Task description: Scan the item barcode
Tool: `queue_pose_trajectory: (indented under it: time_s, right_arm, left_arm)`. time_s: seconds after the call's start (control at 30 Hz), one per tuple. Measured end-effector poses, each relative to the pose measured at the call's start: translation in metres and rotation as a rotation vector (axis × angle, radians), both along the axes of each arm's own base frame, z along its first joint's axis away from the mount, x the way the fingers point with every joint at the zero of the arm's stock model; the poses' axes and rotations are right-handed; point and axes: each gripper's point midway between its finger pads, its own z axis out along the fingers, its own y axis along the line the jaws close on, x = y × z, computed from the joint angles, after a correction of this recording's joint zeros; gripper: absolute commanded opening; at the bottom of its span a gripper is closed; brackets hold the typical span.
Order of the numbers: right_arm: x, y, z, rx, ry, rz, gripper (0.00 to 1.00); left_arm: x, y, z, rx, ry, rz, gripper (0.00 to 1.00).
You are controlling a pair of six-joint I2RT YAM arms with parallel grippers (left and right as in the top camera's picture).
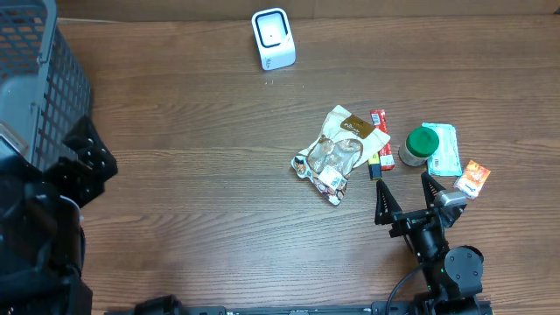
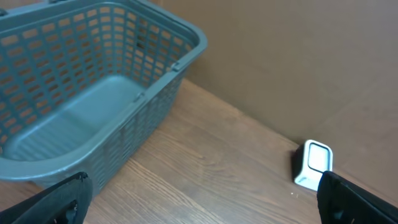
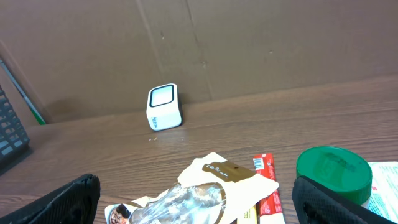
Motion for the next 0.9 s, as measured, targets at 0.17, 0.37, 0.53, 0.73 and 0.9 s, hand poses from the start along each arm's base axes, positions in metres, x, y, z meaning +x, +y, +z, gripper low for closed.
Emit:
queue_pose_trajectory:
  time_s: [0.17,0.37,0.53,0.73,0.9]
  right_arm:
    - [0.0,0.0,0.0,0.0,0.0,0.0,1.0]
    - [0.0,0.0,0.0,0.001,0.0,0.0,1.0]
    - [0.0,0.0,0.0,0.0,-0.001,0.0,1.0]
    - [0.0,0.0,0.0,0.0,0.0,-0.001,1.0]
    - [0.0,0.0,0.0,0.0,0.0,-0.002,1.0]
  left_arm:
    - [-0.013,-0.021,-0.007,0.004,-0.024,-0.082,1.0]
    - [-0.03,-0.032,-0.059,-0.004,0.028,-0.123,1.0]
    - [-0.042,-0.033,-0.134,-0.028,0.172,-0.123,1.0]
    - [-0.062,-0.032,-0.191,-0.026,0.212,-0.107,1.0]
    - [-0.042,-0.029,-0.173,0.01,-0.038,-0.102,1.0]
